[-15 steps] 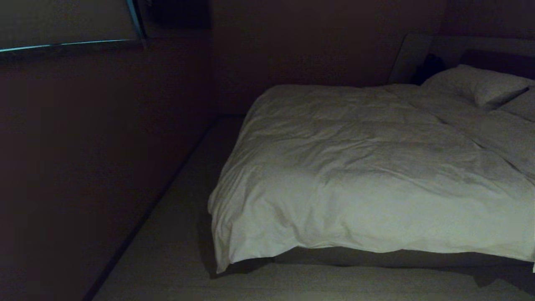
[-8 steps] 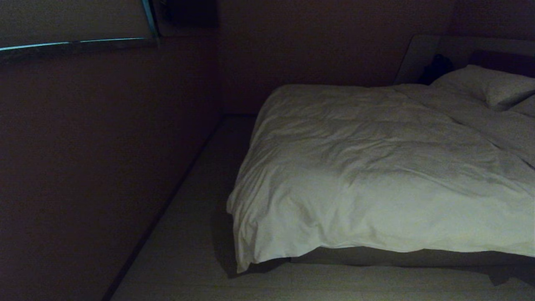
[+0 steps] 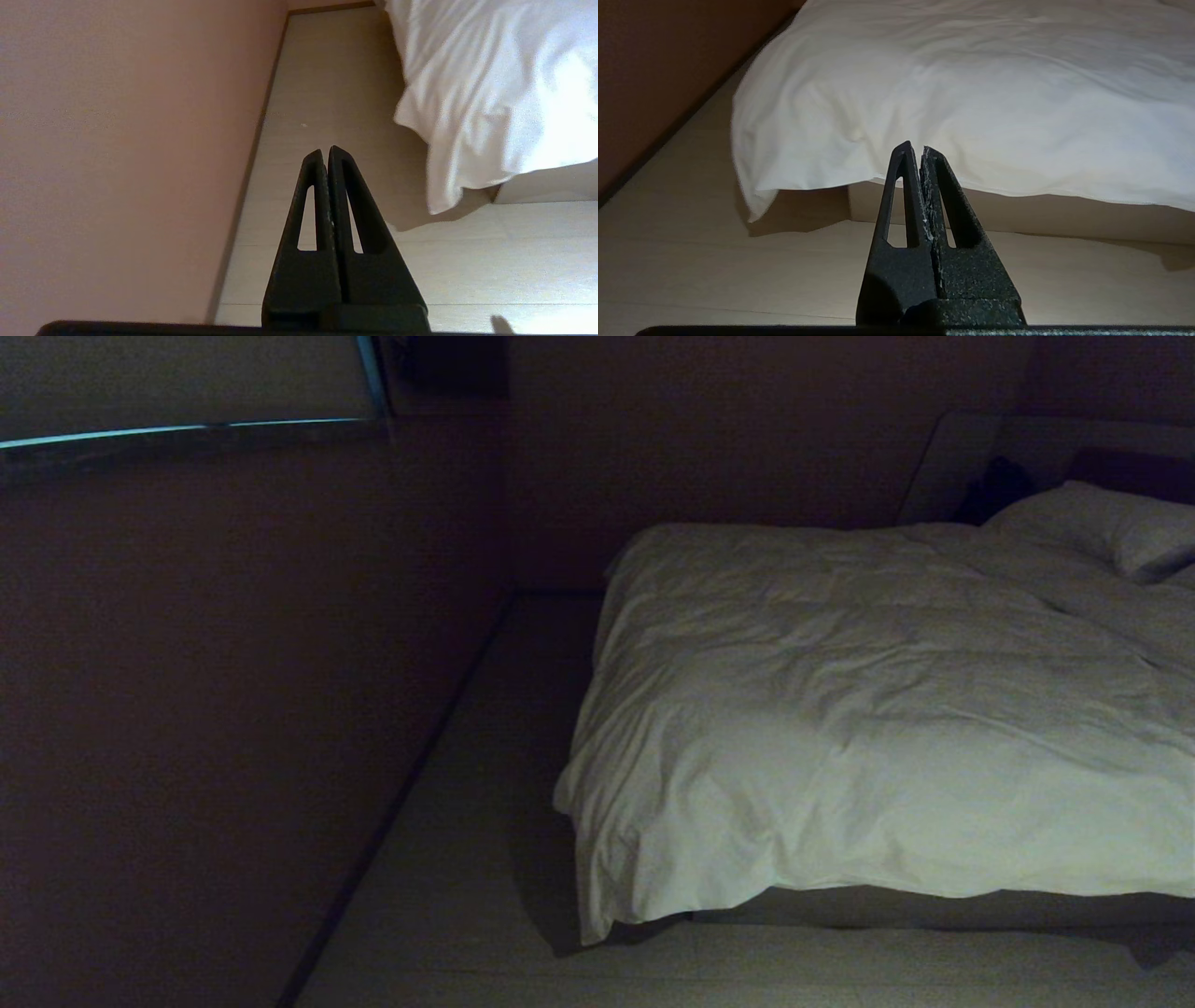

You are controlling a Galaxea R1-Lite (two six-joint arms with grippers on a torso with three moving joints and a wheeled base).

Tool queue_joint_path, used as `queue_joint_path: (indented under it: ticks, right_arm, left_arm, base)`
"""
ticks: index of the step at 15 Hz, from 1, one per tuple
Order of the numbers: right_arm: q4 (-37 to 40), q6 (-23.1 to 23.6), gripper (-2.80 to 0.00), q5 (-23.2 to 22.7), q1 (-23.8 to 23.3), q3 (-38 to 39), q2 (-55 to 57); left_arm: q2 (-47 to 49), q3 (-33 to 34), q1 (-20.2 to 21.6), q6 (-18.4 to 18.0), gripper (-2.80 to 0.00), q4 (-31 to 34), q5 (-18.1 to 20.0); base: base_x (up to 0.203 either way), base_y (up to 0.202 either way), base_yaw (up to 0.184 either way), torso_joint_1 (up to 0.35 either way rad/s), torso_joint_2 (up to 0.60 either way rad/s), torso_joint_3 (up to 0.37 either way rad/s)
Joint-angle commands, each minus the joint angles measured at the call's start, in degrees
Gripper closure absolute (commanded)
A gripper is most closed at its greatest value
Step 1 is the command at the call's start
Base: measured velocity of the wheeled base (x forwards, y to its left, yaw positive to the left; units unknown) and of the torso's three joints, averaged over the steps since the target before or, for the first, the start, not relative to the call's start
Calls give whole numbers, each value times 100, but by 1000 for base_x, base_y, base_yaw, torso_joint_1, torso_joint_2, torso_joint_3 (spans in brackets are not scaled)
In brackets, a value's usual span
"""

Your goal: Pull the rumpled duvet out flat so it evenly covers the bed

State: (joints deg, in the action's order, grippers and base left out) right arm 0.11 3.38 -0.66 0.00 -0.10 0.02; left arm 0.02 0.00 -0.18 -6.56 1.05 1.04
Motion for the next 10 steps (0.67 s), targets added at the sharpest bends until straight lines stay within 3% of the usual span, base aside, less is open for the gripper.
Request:
queue_joint_path:
  ticks: [1,3,10]
  right_arm:
    - [-2,5,0,-4,0,1,6]
    - [-2,5,0,-4,7,1,-2]
    - [-2,5,0,-4,0,1,6]
  left_arm:
    - [-2,0,1,-9,0,7,2]
    - [-2,0,1,-3,0,10,2]
    - [-2,0,1,50,0,-8,2]
  base:
    - [0,188,2,2,-1,2]
    - [0,131,1,1,0,-1]
    - [0,0,0,0,0,0]
